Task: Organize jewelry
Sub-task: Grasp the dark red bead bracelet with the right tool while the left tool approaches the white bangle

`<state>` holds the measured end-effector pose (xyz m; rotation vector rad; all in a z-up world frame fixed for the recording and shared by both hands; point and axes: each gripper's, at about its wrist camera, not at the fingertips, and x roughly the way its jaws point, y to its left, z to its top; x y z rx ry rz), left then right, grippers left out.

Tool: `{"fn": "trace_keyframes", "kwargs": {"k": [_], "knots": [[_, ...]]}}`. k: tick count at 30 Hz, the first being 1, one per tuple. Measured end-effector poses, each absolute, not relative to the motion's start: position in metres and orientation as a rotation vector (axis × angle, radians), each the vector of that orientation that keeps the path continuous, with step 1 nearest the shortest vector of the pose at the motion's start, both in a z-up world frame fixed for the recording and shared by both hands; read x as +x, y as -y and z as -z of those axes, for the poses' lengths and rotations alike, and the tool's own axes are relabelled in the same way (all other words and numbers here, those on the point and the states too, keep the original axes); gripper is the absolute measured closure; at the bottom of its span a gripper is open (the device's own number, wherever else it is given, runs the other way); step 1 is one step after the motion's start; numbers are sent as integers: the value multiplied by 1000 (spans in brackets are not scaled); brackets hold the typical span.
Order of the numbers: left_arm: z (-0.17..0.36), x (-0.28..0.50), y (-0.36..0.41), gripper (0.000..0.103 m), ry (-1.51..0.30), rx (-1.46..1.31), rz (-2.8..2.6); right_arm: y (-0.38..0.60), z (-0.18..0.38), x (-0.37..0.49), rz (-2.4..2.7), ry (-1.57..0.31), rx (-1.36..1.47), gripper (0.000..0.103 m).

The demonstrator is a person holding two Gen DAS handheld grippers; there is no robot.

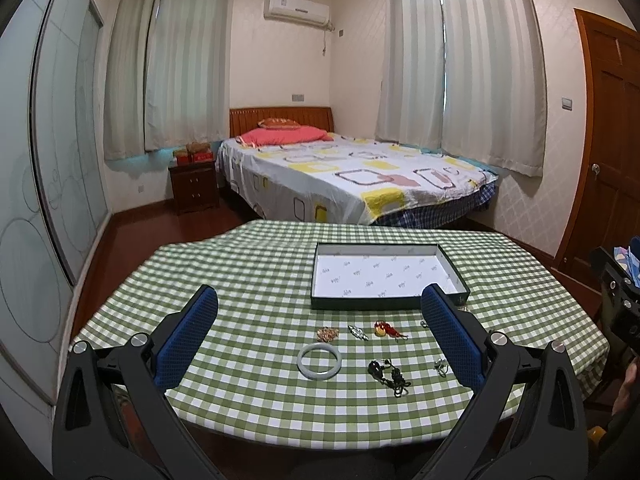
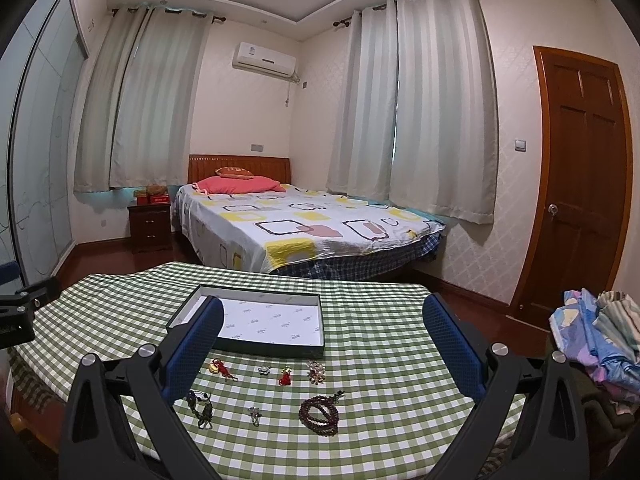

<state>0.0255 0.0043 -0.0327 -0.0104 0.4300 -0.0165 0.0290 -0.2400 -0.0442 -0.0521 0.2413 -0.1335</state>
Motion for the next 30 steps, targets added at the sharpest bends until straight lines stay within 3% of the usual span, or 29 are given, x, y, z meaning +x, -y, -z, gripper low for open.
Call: {"fn": "trace_keyframes", "kwargs": {"k": [6,16,30], "knots": [[70,60,-11,4,-511,-9,-6,247,84,52,141,-229,-56,6],[190,132,-18,4,-711,-10,16,260,189,112,149,-406,-70,6],[251,195,-10,5,-887,0,12,280,227,155,141,-567,43,6]]}}
